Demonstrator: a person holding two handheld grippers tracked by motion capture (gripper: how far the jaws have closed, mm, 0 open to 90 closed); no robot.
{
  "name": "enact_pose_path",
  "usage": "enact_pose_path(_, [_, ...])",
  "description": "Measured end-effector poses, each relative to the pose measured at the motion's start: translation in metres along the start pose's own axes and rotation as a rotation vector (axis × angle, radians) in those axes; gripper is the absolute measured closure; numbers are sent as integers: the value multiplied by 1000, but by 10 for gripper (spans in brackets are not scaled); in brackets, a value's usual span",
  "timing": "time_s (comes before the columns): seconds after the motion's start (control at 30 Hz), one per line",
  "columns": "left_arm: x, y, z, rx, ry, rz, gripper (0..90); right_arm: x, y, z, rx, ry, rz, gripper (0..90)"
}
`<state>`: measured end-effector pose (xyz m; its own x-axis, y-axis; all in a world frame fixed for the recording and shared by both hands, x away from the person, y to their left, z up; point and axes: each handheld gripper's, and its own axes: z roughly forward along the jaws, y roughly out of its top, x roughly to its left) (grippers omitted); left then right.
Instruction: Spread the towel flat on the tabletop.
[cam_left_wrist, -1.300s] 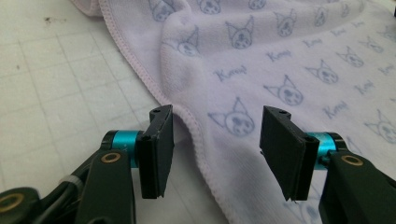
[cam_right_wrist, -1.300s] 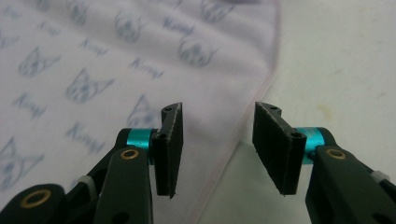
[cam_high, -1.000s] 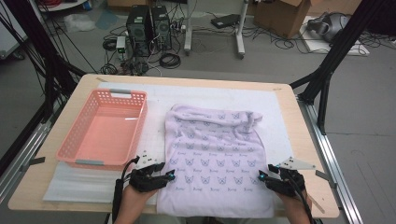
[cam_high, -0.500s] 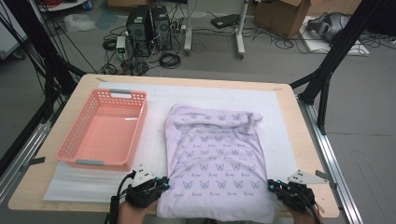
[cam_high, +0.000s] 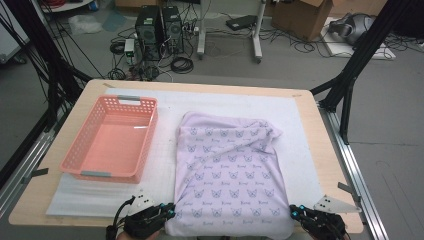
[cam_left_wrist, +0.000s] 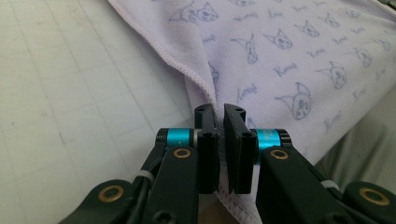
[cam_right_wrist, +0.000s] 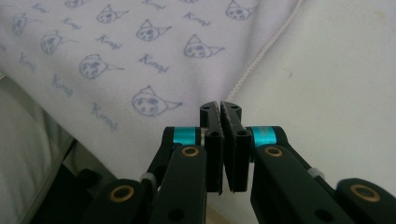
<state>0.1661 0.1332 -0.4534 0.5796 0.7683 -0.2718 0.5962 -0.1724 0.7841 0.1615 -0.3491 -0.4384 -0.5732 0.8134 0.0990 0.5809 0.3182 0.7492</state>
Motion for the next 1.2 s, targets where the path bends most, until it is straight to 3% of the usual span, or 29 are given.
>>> enact_pose_path(0.07, [-1,-1,-1,2,-11,4,824,3,-1,-2,8,-2,-10,878])
enact_pose_path(0.1, [-1,-1,-1,-9,0,7,770,4,-1,-2,6,-3,-8,862])
enact_pose_path(0.17, [2,1,1,-32,20,-3,549,4,0,-3,-13,-20,-1,741])
enact_pose_path(0.2, [3,3,2,-39,23,-3,517,3,1,-3,-23,-24,16,701])
enact_pose_path(0.4, [12,14,18,-60,37,-8,459,-7,12,12,-35,-79,42,603])
enact_pose_path(0.5, [12,19,28,-54,36,1,465,-10,18,25,-27,-89,43,562])
enact_pose_path(0.57, [8,18,31,-50,44,33,531,-10,21,33,-15,-88,33,568])
enact_pose_path(0.63, [1,15,31,-46,88,96,705,-7,21,39,-3,-99,6,633])
enact_pose_path(0.67, [2,15,29,-39,75,73,801,-6,21,39,-7,-79,-4,768])
enact_pose_path(0.7, [3,14,27,-33,65,51,841,-5,21,38,-3,-46,-6,854])
enact_pose_path(0.87, [2,8,13,-22,42,43,856,2,13,23,23,-21,-44,872])
enact_pose_path(1.0, [2,1,0,-28,17,15,855,2,3,7,13,3,-36,871])
enact_pose_path(1.2, [-5,-10,-9,-3,-15,33,843,7,-10,-4,43,56,-40,851])
